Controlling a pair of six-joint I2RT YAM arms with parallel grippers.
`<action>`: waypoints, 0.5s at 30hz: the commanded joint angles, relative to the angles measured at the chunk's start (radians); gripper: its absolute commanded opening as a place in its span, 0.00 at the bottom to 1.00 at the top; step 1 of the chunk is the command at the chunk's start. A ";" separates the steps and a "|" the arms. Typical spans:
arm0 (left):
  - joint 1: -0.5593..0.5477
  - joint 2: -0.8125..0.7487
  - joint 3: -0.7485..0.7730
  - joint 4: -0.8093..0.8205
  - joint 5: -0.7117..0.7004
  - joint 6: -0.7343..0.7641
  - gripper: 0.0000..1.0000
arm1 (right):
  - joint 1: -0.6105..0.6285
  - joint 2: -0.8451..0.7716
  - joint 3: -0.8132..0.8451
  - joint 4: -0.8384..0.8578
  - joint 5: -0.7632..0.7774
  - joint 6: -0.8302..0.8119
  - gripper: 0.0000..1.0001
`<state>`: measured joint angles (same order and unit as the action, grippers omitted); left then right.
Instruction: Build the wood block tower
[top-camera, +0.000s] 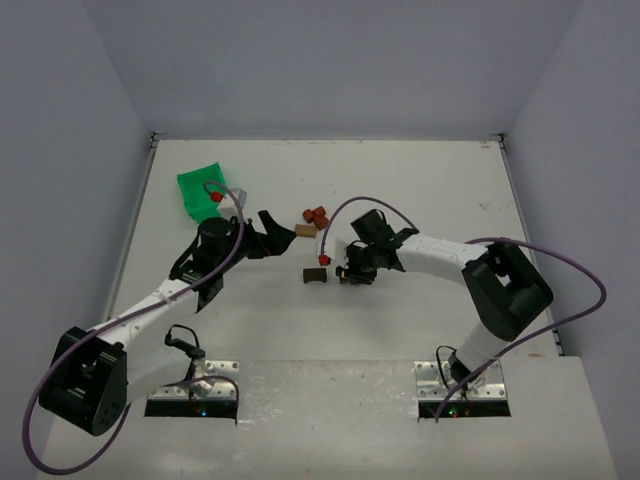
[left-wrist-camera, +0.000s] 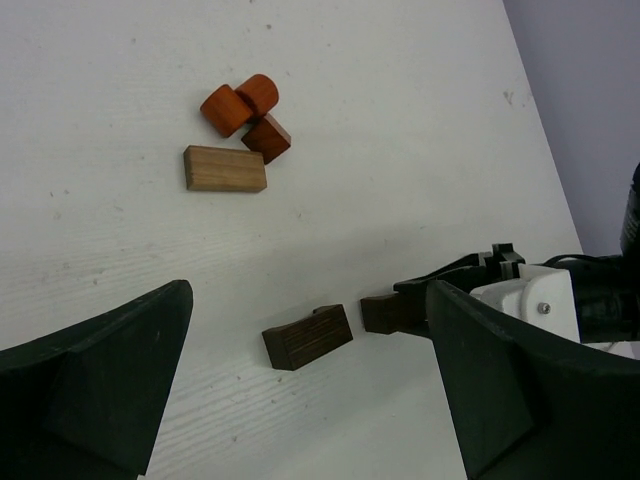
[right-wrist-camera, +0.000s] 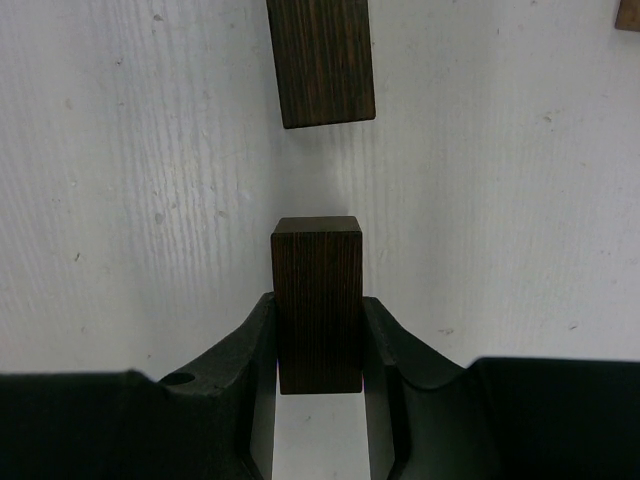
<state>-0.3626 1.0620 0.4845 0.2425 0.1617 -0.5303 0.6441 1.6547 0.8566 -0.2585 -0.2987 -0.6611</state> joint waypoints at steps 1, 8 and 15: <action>0.008 -0.033 -0.021 0.146 0.074 0.032 1.00 | 0.005 0.010 0.031 0.062 -0.021 -0.060 0.11; 0.008 -0.081 -0.054 0.189 0.114 0.043 1.00 | 0.006 0.070 0.071 0.059 -0.038 -0.081 0.15; 0.008 -0.083 -0.058 0.198 0.134 0.049 1.00 | 0.006 0.092 0.089 0.072 -0.067 -0.089 0.16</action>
<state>-0.3603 0.9935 0.4355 0.3755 0.2659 -0.4983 0.6441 1.7306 0.8969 -0.2067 -0.3245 -0.7299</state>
